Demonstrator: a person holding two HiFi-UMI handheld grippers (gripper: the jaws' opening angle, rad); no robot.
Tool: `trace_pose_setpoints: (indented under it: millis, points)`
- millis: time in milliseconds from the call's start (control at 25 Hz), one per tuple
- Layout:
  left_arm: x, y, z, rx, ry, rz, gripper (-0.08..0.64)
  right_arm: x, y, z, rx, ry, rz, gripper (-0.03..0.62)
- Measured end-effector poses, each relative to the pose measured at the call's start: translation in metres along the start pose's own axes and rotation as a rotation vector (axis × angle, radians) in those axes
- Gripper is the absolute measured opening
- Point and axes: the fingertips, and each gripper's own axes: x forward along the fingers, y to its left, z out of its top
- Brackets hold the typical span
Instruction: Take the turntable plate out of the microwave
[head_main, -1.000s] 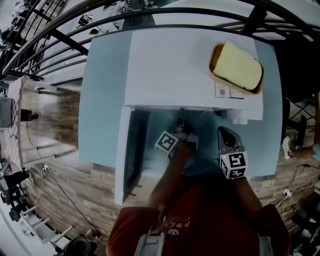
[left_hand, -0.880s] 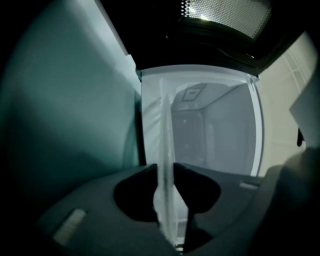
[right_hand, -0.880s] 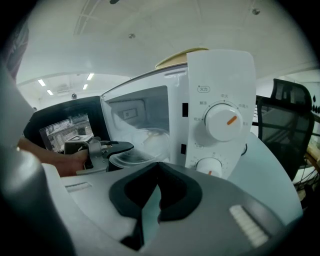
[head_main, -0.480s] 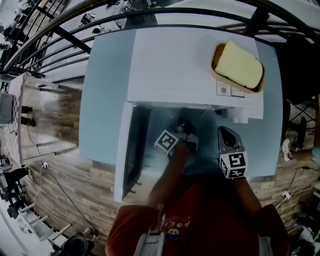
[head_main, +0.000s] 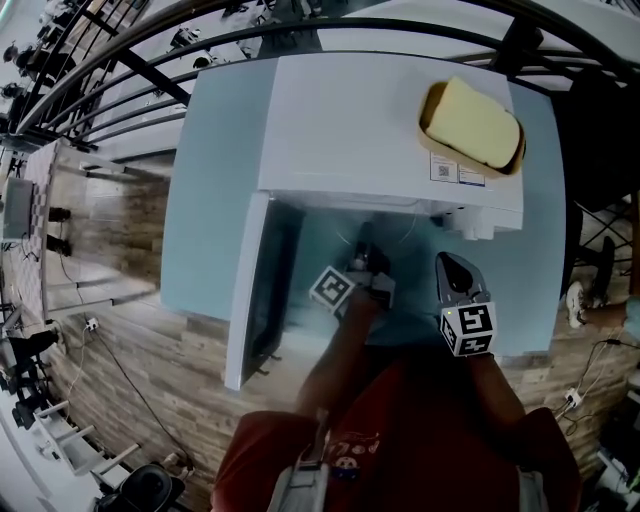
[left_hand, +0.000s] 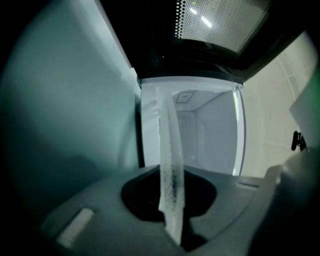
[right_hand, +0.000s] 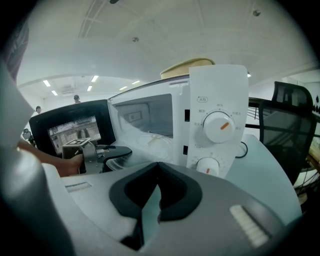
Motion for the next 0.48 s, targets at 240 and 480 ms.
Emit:
trace_pose_setpoints:
  millis: [240,480]
  points:
    - [-0.019,-0.005,-0.006,-0.005,-0.018,-0.016,0.023,-0.013,0.005,-0.002,-0.02,-0.005,0.022,-0.001]
    - [-0.042,-0.011,-0.014,-0.006,-0.027,-0.028,0.023,-0.031,0.008,-0.002,-0.029,-0.019,0.029,0.0]
